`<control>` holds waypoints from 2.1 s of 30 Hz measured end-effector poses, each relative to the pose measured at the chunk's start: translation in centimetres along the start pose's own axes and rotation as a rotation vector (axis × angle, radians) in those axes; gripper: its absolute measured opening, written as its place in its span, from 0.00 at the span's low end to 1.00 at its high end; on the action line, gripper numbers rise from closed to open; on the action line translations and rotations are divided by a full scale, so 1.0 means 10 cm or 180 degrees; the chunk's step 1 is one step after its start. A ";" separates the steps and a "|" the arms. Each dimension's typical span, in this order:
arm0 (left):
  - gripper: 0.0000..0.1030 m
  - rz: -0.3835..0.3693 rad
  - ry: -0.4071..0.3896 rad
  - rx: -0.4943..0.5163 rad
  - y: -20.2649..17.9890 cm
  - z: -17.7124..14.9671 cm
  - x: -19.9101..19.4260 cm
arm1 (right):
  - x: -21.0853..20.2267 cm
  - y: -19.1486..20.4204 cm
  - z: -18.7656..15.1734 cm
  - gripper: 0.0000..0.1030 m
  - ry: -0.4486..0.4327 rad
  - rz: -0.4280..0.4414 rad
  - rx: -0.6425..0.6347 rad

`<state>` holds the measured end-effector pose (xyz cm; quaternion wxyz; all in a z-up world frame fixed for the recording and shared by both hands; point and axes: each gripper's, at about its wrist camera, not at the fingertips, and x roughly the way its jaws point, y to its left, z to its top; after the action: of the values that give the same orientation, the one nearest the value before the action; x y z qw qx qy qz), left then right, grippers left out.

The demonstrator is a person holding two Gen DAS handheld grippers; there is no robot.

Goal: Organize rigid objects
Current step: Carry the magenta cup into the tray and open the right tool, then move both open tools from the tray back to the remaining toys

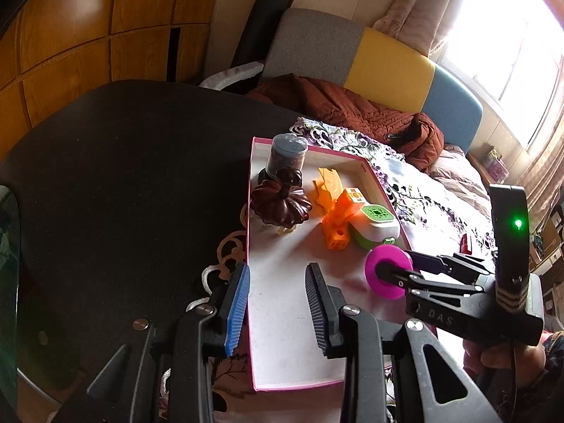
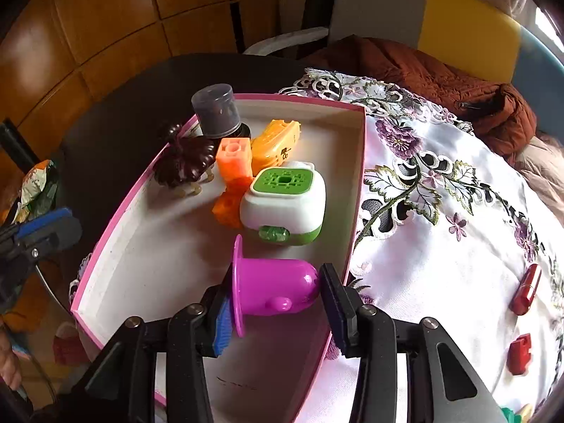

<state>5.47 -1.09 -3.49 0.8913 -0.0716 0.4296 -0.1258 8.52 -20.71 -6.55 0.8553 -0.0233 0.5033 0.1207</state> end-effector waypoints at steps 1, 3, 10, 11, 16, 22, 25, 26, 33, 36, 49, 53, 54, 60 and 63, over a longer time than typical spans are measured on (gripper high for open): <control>0.31 0.0001 0.0004 0.0006 0.00 0.00 0.00 | -0.01 0.00 0.00 0.47 -0.0011 0.0002 0.0004; 0.31 0.0005 0.0014 0.0020 -0.02 0.00 0.01 | -0.02 0.01 -0.01 0.52 -0.0032 0.0053 0.0026; 0.31 0.0049 0.0002 0.0078 -0.06 0.00 -0.01 | -0.18 0.04 -0.05 0.61 -0.0166 0.0084 0.0056; 0.31 0.0056 -0.0003 0.0084 -0.07 0.00 -0.02 | -0.21 0.04 -0.05 0.61 -0.0194 0.0088 0.0067; 0.31 0.0079 -0.0050 0.0138 -0.11 0.00 -0.07 | -0.40 0.00 -0.09 0.68 -0.0355 0.0082 0.0132; 0.31 0.0095 -0.0086 0.0223 -0.18 -0.01 -0.12 | -0.60 -0.14 -0.15 0.72 -0.0523 0.0012 0.0292; 0.31 0.0105 -0.0099 0.0271 -0.22 -0.01 -0.13 | -0.68 -0.24 -0.20 0.75 -0.0570 -0.0029 0.0378; 0.31 0.0106 -0.0101 0.0283 -0.23 -0.02 -0.13 | -0.70 -0.28 -0.22 0.76 -0.0583 -0.0040 0.0415; 0.31 0.0108 -0.0084 0.0363 -0.30 -0.04 -0.13 | -0.84 -0.56 -0.29 0.81 -0.0675 -0.0144 0.0653; 0.31 0.0102 -0.0087 0.0402 -0.34 -0.05 -0.14 | -0.91 -0.68 -0.32 0.83 -0.0706 -0.0199 0.0737; 0.31 0.0069 -0.0100 0.0585 -0.53 -0.07 -0.16 | -1.34 -1.49 -0.60 0.90 -0.0830 -0.0681 0.1149; 0.31 0.0048 -0.0102 0.0664 -0.62 -0.08 -0.16 | -1.48 -1.83 -0.73 0.90 -0.0857 -0.0892 0.1355; 0.31 0.0041 -0.0104 0.0685 -0.65 -0.08 -0.16 | -1.50 -1.92 -0.77 0.91 -0.0870 -0.0952 0.1419; 0.31 0.0000 -0.0095 0.0825 -0.81 -0.08 -0.15 | -1.60 -2.45 -1.11 0.92 -0.0953 -0.1273 0.1940; 0.31 -0.0015 -0.0085 0.0893 -0.91 -0.08 -0.13 | -1.57 -2.65 -1.31 0.92 -0.0907 -0.1331 0.2301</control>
<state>2.61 -9.43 -0.89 0.8980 0.0510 0.3957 -0.1857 -3.86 -51.43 -1.59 0.8754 0.1929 0.3747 -0.2367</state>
